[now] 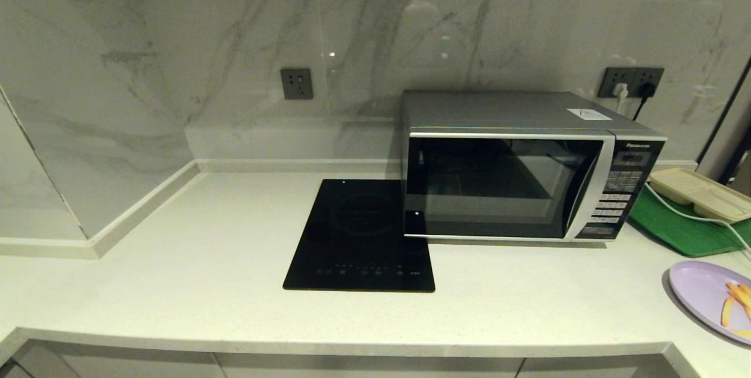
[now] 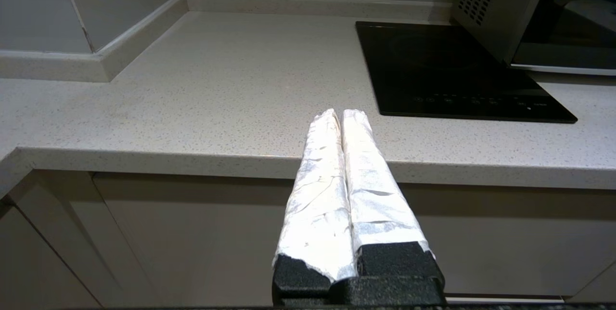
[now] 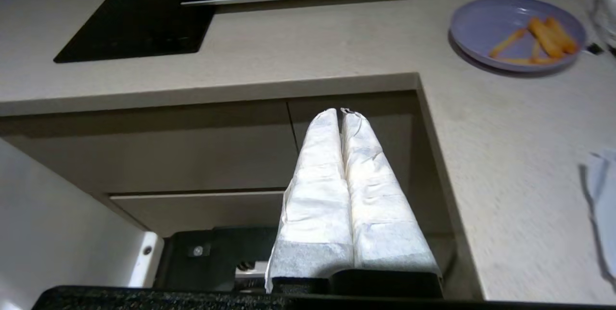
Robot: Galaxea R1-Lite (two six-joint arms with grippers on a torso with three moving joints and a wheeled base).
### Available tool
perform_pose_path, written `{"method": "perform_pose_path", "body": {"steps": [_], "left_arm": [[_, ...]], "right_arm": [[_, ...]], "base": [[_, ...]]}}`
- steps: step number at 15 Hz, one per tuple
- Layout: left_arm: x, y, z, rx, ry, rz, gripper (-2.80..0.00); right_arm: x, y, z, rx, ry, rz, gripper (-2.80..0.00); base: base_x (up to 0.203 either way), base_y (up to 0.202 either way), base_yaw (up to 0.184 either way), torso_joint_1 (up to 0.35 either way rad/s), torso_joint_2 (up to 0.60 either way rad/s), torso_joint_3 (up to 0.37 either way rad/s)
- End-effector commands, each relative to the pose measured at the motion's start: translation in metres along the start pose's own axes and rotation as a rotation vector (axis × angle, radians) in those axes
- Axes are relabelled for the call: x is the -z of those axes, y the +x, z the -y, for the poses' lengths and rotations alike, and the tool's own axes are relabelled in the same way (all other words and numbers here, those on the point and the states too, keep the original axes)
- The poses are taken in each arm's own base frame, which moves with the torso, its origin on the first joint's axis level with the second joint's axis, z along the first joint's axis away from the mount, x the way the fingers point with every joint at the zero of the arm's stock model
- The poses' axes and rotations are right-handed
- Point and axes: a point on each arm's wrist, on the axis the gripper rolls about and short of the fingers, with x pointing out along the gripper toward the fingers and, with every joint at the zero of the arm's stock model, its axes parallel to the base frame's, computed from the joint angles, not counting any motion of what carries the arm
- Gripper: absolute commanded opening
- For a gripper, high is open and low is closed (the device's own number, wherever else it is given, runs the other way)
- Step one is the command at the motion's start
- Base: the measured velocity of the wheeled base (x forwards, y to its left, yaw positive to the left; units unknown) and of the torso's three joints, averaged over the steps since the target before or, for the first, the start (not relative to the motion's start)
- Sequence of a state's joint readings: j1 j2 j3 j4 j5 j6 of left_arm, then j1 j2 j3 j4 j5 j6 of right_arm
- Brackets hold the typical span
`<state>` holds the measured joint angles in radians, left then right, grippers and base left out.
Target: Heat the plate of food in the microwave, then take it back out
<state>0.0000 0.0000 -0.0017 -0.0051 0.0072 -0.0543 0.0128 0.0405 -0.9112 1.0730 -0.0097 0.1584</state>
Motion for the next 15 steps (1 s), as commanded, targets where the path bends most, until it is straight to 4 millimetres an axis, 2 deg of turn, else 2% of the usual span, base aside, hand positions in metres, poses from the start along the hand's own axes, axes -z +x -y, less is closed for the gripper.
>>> {"method": "perform_pose_path", "body": {"steps": [1,3,5,7,8,10,15], "left_arm": [[0.000,0.000,0.000,0.000,-0.001,0.001,-2.80],[0.000,0.000,0.000,0.000,-0.001,0.001,-2.80],[0.000,0.000,0.000,0.000,-0.001,0.001,-2.80],[0.000,0.000,0.000,0.000,-0.001,0.001,-2.80],[0.000,0.000,0.000,0.000,-0.001,0.001,-2.80],[0.000,0.000,0.000,0.000,-0.001,0.001,-2.80],[0.000,0.000,0.000,0.000,-0.001,0.001,-2.80]], "right_arm": [[0.022,0.056,0.002,-0.033,-0.036,0.037,-2.80],[0.047,0.105,0.005,-0.048,-0.066,0.069,-2.80],[0.068,0.132,0.009,-0.048,-0.069,0.120,-2.80],[0.065,0.136,0.009,-0.033,-0.094,0.220,-2.80],[0.072,0.139,0.010,-0.002,-0.127,0.199,-2.80],[0.071,0.139,0.010,-0.001,-0.200,0.203,-2.80],[0.071,0.139,0.010,0.000,-0.150,0.200,-2.80]], "base": [[0.000,0.000,0.000,0.000,0.00,0.000],[0.000,0.000,0.000,0.000,0.00,0.000],[0.000,0.000,0.000,0.000,0.00,0.000],[0.000,0.000,0.000,0.000,0.00,0.000],[0.000,0.000,0.000,0.000,0.00,0.000],[0.000,0.000,0.000,0.000,0.00,0.000],[0.000,0.000,0.000,0.000,0.00,0.000]]}}
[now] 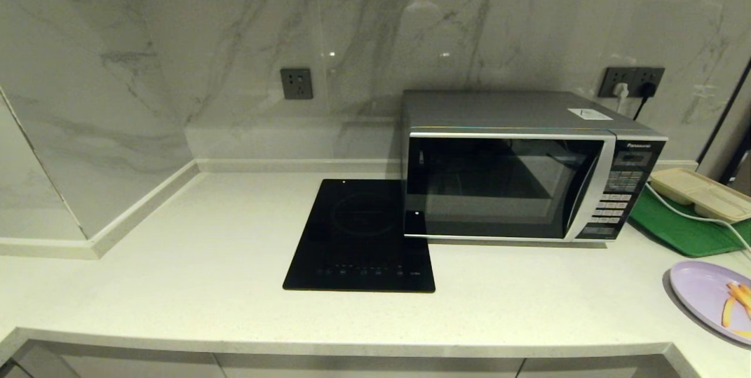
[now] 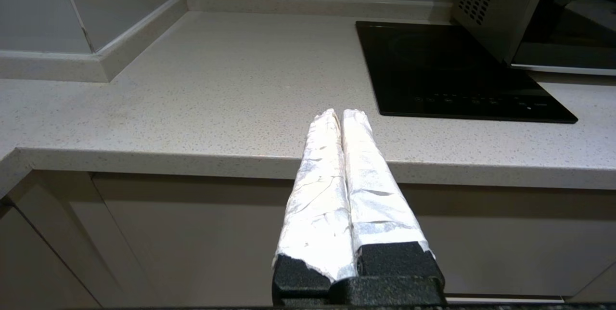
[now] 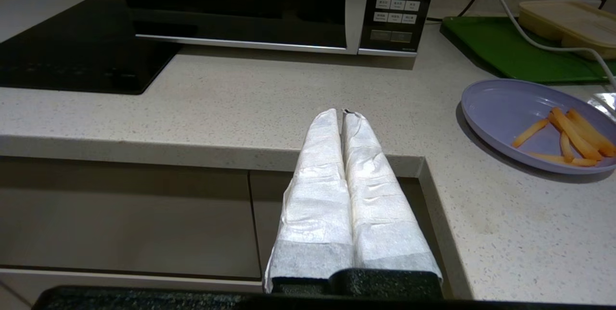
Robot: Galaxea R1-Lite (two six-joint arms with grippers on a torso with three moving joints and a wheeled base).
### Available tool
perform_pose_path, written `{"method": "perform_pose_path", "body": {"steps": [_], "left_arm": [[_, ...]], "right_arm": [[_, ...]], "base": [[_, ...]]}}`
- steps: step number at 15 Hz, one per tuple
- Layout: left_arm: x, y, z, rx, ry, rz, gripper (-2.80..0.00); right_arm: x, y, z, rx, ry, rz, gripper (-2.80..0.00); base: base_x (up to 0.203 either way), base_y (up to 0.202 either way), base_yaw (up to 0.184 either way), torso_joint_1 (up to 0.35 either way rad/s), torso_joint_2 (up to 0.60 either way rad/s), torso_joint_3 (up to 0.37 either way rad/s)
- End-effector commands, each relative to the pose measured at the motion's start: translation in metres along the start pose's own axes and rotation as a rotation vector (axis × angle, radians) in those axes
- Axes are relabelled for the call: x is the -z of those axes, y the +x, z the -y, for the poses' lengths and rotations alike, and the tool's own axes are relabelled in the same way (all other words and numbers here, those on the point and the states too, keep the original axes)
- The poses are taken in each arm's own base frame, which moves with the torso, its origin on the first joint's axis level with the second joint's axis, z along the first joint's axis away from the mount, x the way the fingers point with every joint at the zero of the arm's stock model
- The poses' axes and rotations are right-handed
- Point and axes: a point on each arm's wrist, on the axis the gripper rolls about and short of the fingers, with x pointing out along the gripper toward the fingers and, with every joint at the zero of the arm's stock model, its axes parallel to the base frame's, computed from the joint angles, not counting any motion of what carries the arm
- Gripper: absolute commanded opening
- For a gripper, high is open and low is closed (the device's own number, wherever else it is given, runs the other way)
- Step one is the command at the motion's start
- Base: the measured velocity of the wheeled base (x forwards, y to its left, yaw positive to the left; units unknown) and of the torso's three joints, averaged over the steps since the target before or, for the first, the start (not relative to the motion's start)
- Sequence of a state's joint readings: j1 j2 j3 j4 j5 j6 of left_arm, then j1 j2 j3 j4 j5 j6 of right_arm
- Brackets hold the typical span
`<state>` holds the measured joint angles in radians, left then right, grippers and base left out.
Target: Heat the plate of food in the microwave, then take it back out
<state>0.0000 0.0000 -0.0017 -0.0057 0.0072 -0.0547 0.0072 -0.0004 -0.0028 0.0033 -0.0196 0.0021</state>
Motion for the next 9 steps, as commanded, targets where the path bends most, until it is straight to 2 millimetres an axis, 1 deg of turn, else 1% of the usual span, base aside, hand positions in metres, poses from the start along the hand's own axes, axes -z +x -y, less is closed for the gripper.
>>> {"method": "perform_pose_path", "body": {"steps": [1,9], "left_arm": [[0.0000,0.0000,0.0000,0.000,-0.001,0.000,-2.80],[-0.0003,-0.0001,0.0000,-0.001,-0.001,0.001,-2.80]], "right_arm": [[0.0002,0.0004,0.0002,0.009,0.018,0.000,-2.80],[0.0002,0.0004,0.0002,0.008,0.018,0.000,-2.80]], "base": [[0.000,0.000,0.000,0.000,0.00,0.000],[0.000,0.000,0.000,0.000,0.00,0.000]]}}
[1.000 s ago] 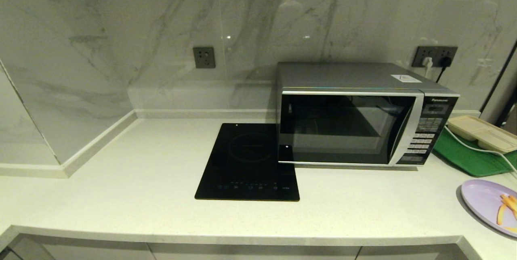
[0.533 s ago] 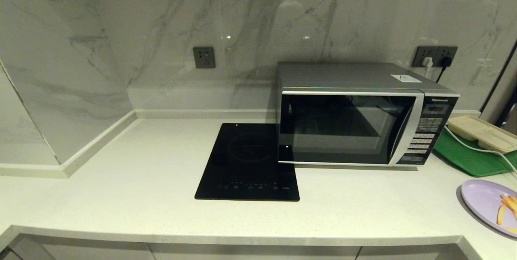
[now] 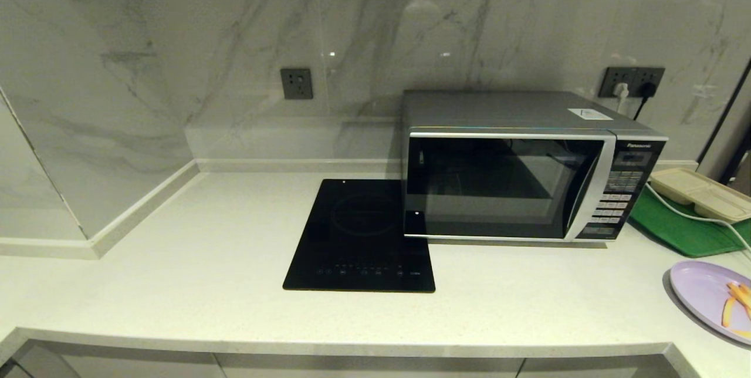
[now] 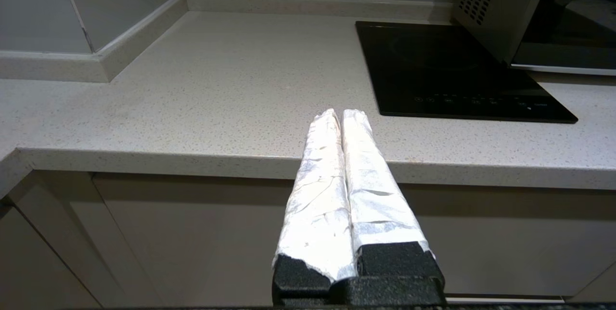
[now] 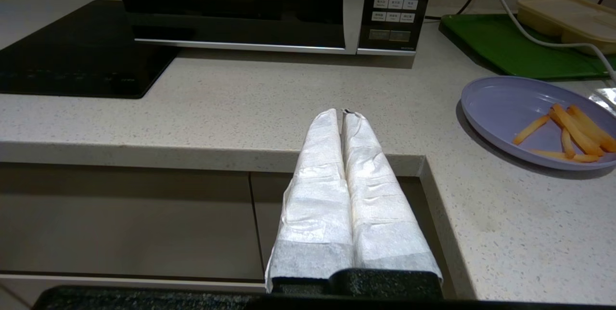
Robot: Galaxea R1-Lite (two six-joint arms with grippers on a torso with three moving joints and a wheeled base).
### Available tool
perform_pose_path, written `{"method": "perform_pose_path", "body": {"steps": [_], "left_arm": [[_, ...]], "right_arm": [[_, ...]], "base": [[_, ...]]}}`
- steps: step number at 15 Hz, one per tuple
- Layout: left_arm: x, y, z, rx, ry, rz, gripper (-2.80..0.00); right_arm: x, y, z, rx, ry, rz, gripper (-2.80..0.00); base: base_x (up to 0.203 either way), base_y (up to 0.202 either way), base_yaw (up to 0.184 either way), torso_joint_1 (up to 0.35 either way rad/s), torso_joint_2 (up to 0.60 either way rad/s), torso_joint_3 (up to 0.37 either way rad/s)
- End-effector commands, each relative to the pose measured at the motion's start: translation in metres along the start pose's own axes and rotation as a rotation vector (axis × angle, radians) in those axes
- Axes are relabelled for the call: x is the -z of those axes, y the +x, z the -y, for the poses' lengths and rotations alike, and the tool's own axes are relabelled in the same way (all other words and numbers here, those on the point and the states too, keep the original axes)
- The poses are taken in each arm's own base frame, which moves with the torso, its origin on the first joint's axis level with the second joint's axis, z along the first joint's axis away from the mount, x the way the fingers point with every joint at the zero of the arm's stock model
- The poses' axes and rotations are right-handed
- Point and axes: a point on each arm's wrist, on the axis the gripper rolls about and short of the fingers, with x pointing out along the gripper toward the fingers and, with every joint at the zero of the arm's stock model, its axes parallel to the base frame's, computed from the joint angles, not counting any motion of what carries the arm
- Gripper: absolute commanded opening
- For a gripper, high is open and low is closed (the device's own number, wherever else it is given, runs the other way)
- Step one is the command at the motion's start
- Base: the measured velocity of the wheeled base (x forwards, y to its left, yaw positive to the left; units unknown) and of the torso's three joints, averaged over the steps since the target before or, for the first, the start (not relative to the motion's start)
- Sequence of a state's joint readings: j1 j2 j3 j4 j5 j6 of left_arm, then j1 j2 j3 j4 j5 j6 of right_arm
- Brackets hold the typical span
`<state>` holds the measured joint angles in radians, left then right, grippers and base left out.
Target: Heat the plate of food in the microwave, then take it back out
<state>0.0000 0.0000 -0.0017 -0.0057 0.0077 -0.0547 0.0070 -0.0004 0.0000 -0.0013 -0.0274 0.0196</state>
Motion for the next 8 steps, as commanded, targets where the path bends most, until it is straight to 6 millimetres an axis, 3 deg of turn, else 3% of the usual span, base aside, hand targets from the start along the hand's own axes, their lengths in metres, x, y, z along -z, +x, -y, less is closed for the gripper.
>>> {"method": "perform_pose_path", "body": {"steps": [1,8], "left_arm": [[0.0000,0.0000,0.0000,0.000,-0.001,0.000,-2.80],[-0.0001,0.0000,0.0000,0.000,-0.001,0.001,-2.80]], "right_arm": [[-0.0001,0.0001,0.0000,-0.003,-0.002,-0.002,-2.80],[-0.0001,0.0001,0.0001,0.003,0.006,-0.002,-2.80]], "base": [[0.000,0.000,0.000,0.000,0.00,0.000],[0.000,0.000,0.000,0.000,0.00,0.000]]}}
